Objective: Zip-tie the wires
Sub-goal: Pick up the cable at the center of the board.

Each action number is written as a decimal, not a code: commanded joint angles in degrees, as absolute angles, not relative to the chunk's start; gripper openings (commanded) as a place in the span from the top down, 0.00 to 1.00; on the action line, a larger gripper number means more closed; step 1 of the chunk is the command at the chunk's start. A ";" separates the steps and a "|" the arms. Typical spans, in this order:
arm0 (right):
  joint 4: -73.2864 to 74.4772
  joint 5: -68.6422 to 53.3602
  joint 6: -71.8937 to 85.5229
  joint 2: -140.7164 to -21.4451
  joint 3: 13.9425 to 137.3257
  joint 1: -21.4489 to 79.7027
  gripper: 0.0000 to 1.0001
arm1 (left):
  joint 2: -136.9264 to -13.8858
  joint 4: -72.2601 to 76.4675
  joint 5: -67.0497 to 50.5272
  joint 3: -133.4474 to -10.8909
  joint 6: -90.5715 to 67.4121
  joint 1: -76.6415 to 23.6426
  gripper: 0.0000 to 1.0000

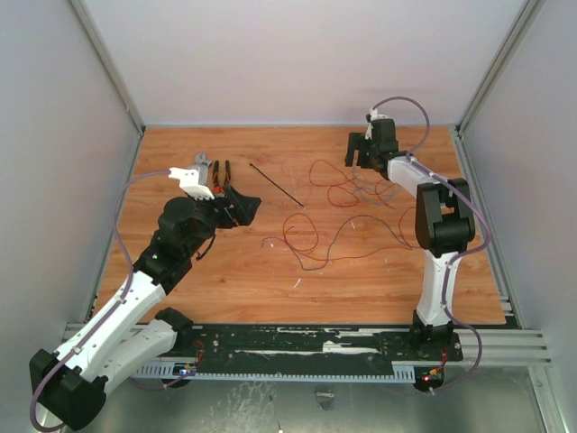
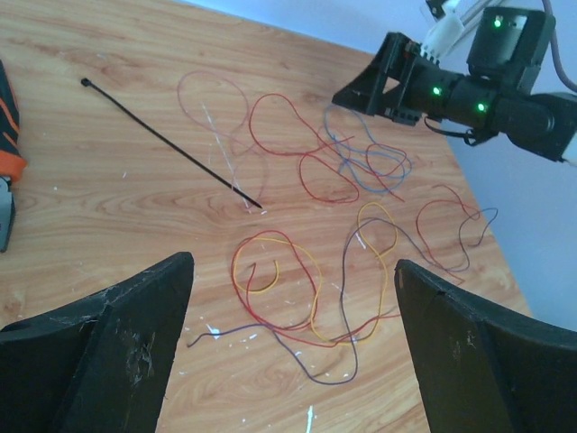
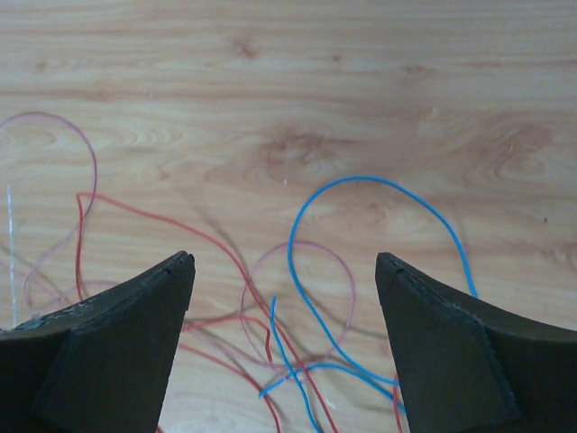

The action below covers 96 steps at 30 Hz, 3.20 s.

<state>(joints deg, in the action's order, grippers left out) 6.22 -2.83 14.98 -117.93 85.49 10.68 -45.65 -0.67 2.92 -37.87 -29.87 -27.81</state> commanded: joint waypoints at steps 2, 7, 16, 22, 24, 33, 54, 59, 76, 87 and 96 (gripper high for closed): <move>10.26 4.81 13.10 -122.77 92.74 11.53 0.17 | -45.62 -0.79 2.87 -36.62 -29.98 -27.25 0.02; 14.22 10.18 9.70 -126.29 97.85 11.17 0.17 | -45.31 -0.79 2.78 -35.61 -30.25 -27.25 0.02; 12.72 7.20 9.38 -124.02 92.39 6.87 0.21 | -45.61 -0.79 2.60 -35.01 -30.12 -27.17 0.02; 11.46 3.61 8.47 -123.66 90.40 5.18 0.25 | -45.70 -0.79 2.46 -35.18 -29.69 -27.16 0.02; 11.15 3.22 8.01 -123.70 90.24 5.19 0.26 | -45.78 -0.79 2.59 -35.15 -29.71 -27.16 0.02; 11.30 3.69 7.22 -125.66 91.09 5.01 0.39 | -45.79 -0.97 2.72 -35.15 -29.44 -26.98 0.02; 14.46 2.83 1.34 -117.17 102.61 4.92 1.00 | -47.13 -2.72 1.16 -42.92 -26.28 -26.54 0.02; 16.58 4.04 0.13 -117.56 103.82 4.99 0.79 | -46.91 -2.11 0.66 -41.88 -27.24 -26.51 0.02; 19.03 6.84 5.11 -111.56 85.73 4.09 0.44 | -47.37 -1.76 -0.29 -40.45 -27.60 -26.46 0.02; 15.93 2.73 6.06 -107.45 77.26 3.49 0.51 | -47.33 -0.89 -0.95 -38.88 -28.19 -26.37 0.02; 13.96 1.83 8.43 -108.09 74.48 3.45 0.52 | -47.02 -0.79 -0.79 -38.21 -28.17 -26.37 0.02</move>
